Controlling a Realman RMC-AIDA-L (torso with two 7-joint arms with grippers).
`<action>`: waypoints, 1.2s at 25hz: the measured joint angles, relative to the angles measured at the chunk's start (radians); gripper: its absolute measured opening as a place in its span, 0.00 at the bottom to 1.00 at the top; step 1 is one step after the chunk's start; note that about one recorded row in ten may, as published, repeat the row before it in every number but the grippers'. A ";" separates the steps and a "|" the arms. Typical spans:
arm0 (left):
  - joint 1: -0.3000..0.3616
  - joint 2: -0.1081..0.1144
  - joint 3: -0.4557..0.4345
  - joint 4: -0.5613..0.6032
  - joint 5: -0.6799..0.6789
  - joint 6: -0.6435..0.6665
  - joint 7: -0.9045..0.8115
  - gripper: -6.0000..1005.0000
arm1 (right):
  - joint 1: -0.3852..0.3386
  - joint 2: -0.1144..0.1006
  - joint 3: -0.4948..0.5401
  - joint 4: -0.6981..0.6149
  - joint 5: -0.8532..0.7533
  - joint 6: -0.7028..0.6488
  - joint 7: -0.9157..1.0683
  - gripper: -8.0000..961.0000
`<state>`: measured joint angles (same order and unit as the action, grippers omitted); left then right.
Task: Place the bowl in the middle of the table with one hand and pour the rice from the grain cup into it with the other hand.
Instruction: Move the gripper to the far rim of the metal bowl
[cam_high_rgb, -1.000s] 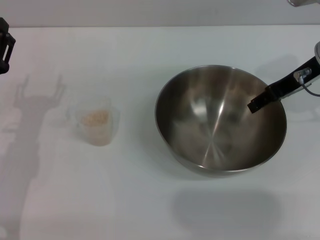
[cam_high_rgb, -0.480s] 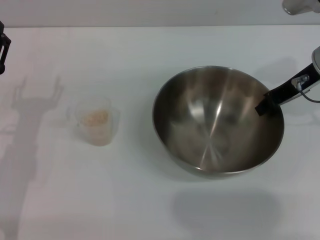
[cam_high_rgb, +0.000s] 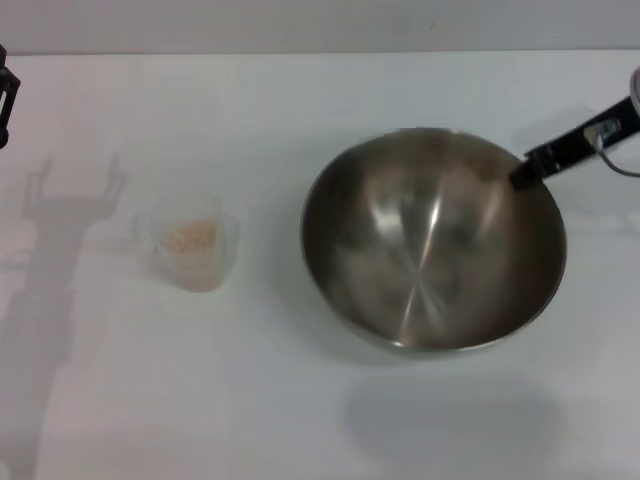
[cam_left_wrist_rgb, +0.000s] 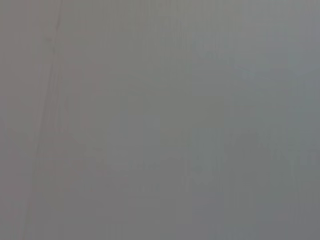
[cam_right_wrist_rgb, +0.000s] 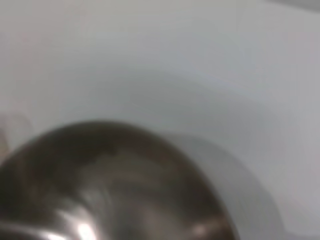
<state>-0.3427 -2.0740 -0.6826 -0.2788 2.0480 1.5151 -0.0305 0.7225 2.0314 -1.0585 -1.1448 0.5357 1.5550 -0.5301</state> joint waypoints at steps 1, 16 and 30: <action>0.000 0.000 0.000 -0.001 0.000 0.001 0.000 0.80 | 0.001 0.004 0.005 -0.007 0.006 -0.002 -0.007 0.04; 0.002 -0.001 0.000 -0.003 0.002 0.018 -0.001 0.79 | 0.026 0.011 0.002 -0.006 0.008 0.000 -0.010 0.03; -0.003 0.000 0.000 0.001 0.000 0.019 0.003 0.79 | 0.018 0.018 0.029 -0.016 0.019 -0.035 -0.012 0.03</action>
<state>-0.3454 -2.0739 -0.6826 -0.2781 2.0481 1.5343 -0.0274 0.7409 2.0496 -1.0296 -1.1606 0.5547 1.5203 -0.5425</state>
